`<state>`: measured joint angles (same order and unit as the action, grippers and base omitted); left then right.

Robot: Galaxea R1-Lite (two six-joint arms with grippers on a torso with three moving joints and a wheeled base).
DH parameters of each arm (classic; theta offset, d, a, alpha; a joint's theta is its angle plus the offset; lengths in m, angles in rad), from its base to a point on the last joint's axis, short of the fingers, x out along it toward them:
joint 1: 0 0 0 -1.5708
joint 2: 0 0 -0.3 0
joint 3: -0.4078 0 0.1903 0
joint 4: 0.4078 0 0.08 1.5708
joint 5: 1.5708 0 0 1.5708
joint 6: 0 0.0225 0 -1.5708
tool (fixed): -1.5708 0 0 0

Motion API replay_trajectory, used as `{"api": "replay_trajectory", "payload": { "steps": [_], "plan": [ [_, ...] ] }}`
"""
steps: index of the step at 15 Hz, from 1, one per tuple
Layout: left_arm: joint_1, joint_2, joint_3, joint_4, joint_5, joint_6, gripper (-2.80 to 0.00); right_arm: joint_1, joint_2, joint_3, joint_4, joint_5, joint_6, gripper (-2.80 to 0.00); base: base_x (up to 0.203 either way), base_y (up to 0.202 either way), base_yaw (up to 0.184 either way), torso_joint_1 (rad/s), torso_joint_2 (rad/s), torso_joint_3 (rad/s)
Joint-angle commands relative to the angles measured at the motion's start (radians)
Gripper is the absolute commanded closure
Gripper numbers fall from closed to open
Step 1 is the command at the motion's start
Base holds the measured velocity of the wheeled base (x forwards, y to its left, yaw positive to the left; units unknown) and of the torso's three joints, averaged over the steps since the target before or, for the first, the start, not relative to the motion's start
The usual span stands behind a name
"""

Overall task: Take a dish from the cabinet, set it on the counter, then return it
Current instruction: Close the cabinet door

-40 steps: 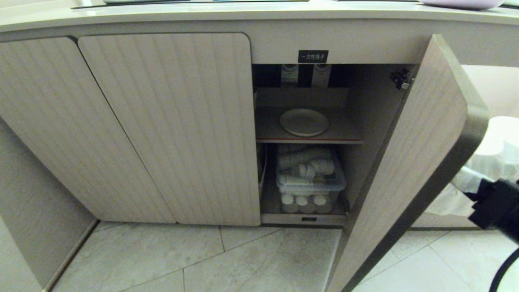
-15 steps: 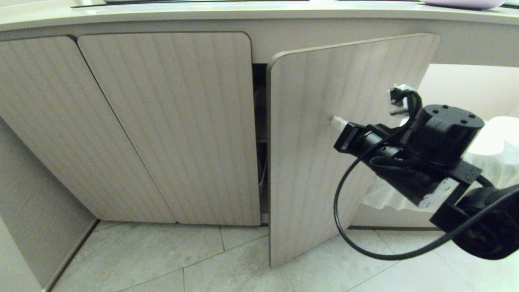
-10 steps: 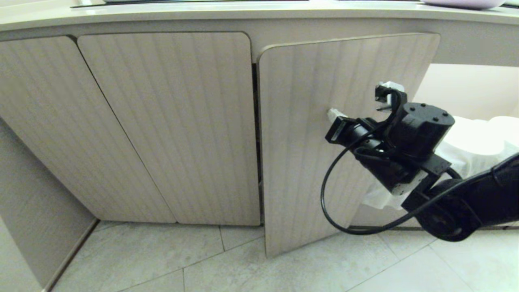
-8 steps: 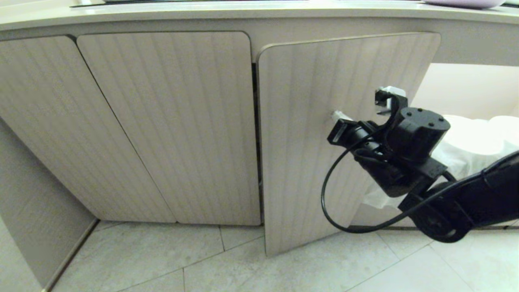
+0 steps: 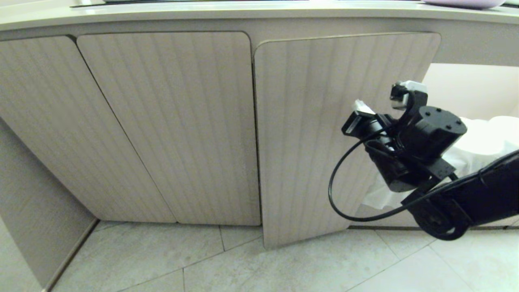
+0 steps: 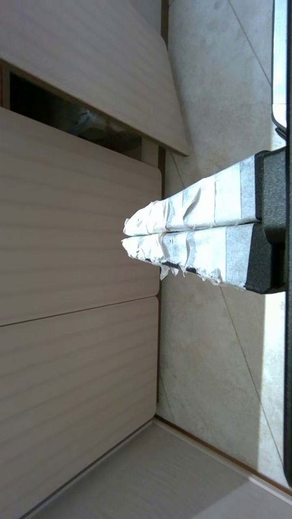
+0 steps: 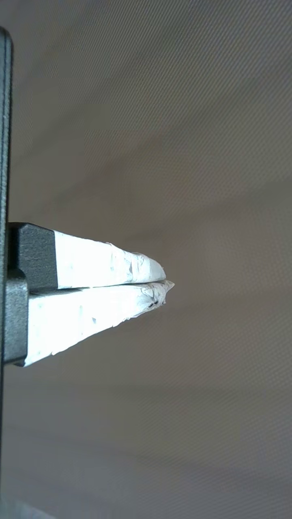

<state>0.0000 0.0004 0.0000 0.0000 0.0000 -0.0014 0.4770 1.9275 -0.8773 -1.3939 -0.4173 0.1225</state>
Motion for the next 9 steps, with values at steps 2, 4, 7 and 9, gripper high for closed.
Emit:
{"api": "replay_trajectory", "payload": {
  "steps": [2, 4, 7, 9],
  "plan": [
    [0.0, 0.0, 0.0, 0.0, 0.0, 0.0, 0.0, 0.0, 0.025, -0.013, -0.058, -0.005, -0.029, 0.0, 0.0, 0.0, 0.0, 0.0, 0.0, 0.0],
    [0.0, 0.0, 0.0, 0.0, 0.0, 0.0, 0.0, -0.003, 0.005, 0.013, -0.074, -0.005, -0.04, 0.0, 0.0, 0.0, 0.0, 0.0, 0.0, 0.0],
    [0.0, 0.0, 0.0, 0.0, 0.0, 0.0, 0.0, -0.024, -0.1, 0.105, -0.074, -0.001, -0.049, 0.0, 0.0, 0.0, 0.0, 0.0, 0.0, 0.0],
    [0.0, 0.0, 0.0, 0.0, 0.0, 0.0, 0.0, -0.03, -0.195, 0.182, -0.058, 0.002, -0.048, 0.0, 0.0, 0.0, 0.0, 0.0, 0.0, 0.0]
  ]
}}
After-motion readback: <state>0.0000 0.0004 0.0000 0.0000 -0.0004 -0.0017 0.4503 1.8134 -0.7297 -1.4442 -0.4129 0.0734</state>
